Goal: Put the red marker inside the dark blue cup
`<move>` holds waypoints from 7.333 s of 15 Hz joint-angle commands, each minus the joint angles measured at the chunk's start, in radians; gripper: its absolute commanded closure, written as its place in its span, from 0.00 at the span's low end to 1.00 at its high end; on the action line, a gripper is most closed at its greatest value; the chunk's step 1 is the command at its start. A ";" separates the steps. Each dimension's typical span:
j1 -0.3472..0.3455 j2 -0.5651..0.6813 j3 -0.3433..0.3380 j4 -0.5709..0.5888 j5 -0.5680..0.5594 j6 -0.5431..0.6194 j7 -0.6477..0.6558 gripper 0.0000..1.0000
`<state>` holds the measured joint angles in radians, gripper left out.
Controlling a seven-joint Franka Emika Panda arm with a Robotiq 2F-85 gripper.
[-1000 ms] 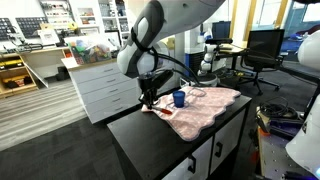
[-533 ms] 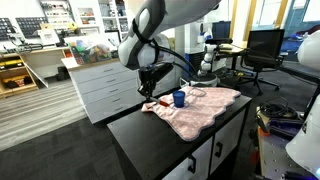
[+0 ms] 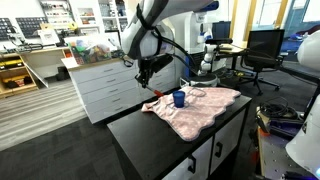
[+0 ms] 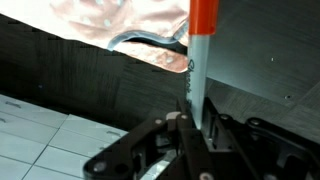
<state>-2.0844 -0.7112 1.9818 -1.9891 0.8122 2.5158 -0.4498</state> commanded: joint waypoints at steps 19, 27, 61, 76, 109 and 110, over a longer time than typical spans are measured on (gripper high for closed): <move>0.147 0.289 -0.095 -0.300 -0.047 0.551 -0.063 0.95; 0.150 0.391 -0.087 -0.387 -0.060 0.710 -0.112 0.95; 0.084 0.532 -0.061 -0.540 -0.315 0.940 -0.002 0.95; 0.085 0.521 -0.120 -0.442 -0.526 0.937 0.097 0.95; 0.167 -0.162 -0.078 -0.544 -0.283 0.943 0.853 0.95; 0.169 -0.198 -0.060 -0.553 -0.268 0.943 0.890 0.95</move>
<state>-1.9450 -0.7549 1.9028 -2.5149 0.5023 3.4517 0.3006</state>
